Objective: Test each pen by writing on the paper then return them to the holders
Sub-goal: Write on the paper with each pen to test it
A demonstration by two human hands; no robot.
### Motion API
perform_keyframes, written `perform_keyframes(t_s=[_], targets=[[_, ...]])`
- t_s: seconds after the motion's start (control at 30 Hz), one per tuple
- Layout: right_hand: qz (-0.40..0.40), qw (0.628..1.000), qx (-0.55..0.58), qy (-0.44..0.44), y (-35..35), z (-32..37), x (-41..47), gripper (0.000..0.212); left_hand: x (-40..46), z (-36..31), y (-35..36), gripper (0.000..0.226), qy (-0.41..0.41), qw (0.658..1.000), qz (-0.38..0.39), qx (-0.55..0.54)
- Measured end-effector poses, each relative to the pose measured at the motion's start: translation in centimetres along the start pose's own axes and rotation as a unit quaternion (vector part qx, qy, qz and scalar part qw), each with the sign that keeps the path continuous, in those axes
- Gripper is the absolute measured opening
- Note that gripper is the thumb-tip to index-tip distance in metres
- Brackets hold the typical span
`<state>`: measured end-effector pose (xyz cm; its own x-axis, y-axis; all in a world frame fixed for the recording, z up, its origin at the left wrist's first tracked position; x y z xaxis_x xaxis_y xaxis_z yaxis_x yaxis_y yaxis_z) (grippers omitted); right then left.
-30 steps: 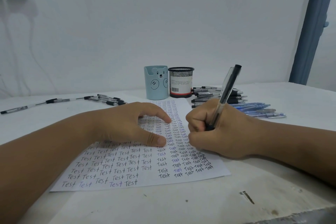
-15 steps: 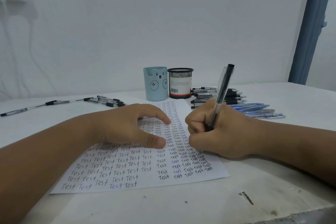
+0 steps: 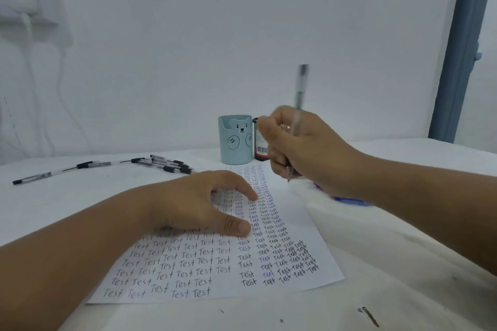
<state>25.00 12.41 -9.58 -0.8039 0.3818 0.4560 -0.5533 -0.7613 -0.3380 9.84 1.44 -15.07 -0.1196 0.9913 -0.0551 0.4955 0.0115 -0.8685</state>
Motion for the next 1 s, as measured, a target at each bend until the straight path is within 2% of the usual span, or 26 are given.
perform_keyframes(t_s=[0.07,0.2,0.33,0.37,0.6,0.87,1.0], targets=[[-0.017,1.0,-0.007,0.001,0.1,0.3,1.7,0.044,0.0,-0.1,0.0,0.072,0.001,1.0,0.0,-0.004],[-0.058,0.997,-0.046,-0.005,0.7,-1.3,3.6,0.032,-0.1,0.0,0.1,0.069,0.016,1.0,0.001,-0.013],[-0.045,0.964,-0.255,-0.051,0.6,-3.6,2.6,0.024,-0.1,-0.2,0.2,0.064,0.019,1.0,-0.005,-0.008],[-0.043,0.958,-0.279,-0.057,0.4,-3.7,2.3,0.023,-0.1,-0.3,0.2,0.063,0.018,1.0,-0.004,-0.006],[-0.018,0.97,-0.239,-0.044,0.5,-3.0,1.6,0.009,-0.5,-0.7,0.1,0.055,0.011,1.0,-0.018,-0.017],[-0.021,0.973,-0.224,-0.056,0.6,-3.4,1.5,0.008,-0.3,0.0,-0.6,0.041,0.011,0.991,-0.115,-0.062],[-0.037,0.948,-0.307,-0.071,-0.8,-3.9,2.6,0.009,-0.4,0.1,-1.1,0.024,0.005,0.98,-0.179,-0.086]])
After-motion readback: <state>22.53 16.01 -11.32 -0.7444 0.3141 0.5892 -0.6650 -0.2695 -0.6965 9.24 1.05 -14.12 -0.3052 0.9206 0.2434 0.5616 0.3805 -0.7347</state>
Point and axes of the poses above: each hand's wrist, its own x-axis towards the middle knuckle, its own y-axis out of the palm, z = x × y, the point moved 4 cm from there along x, towards the middle knuckle, and after that the axes turned 2 degrees about z, right-handed, at the moved point
